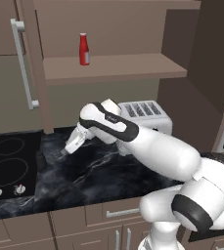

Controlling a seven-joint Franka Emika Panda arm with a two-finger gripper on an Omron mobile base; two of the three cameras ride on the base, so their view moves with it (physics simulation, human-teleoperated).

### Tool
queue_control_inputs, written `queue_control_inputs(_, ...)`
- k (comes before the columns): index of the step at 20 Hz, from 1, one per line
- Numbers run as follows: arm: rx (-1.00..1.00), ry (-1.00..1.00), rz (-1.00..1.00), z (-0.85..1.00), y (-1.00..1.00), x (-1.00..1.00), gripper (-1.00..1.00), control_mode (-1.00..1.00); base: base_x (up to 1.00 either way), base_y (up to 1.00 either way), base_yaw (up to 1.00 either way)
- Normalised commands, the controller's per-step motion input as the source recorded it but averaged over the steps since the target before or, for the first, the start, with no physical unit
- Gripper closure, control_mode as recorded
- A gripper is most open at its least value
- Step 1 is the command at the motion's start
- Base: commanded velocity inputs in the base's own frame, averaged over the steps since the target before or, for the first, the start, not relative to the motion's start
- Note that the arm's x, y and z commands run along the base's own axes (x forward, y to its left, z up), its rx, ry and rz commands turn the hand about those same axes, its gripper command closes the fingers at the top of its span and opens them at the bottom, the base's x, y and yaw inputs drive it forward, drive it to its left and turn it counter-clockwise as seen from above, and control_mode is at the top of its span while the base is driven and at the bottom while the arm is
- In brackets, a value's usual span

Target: Take 2 condiments from the cabinet and move them on the counter near the stove.Make sure the condiments are lined up with each other, next to each other.

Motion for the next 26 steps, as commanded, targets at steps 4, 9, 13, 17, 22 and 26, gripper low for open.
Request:
queue_control_inputs(4,-0.13,0.03,-0.04,0.19,-0.16,-0.28,-1.0,-1.0,0.0,0.0,0.0)
queue_control_inputs(9,-0.12,0.08,-0.05,0.35,-0.22,-0.26,-1.0,-1.0,0.0,0.0,0.0)
queue_control_inputs(13,-0.08,0.13,-0.06,0.41,-0.29,-0.26,-1.0,-1.0,0.0,0.0,0.0)
queue_control_inputs(17,-0.02,0.1,-0.08,0.2,-0.45,-0.33,-1.0,-1.0,0.0,0.0,0.0)
queue_control_inputs(22,0.0,0.01,-0.09,0.01,-0.56,-0.5,-1.0,-1.0,0.0,0.0,0.0)
queue_control_inputs(26,0.0,0.0,-0.13,0.0,-0.55,-0.26,-1.0,-1.0,0.0,0.0,0.0)
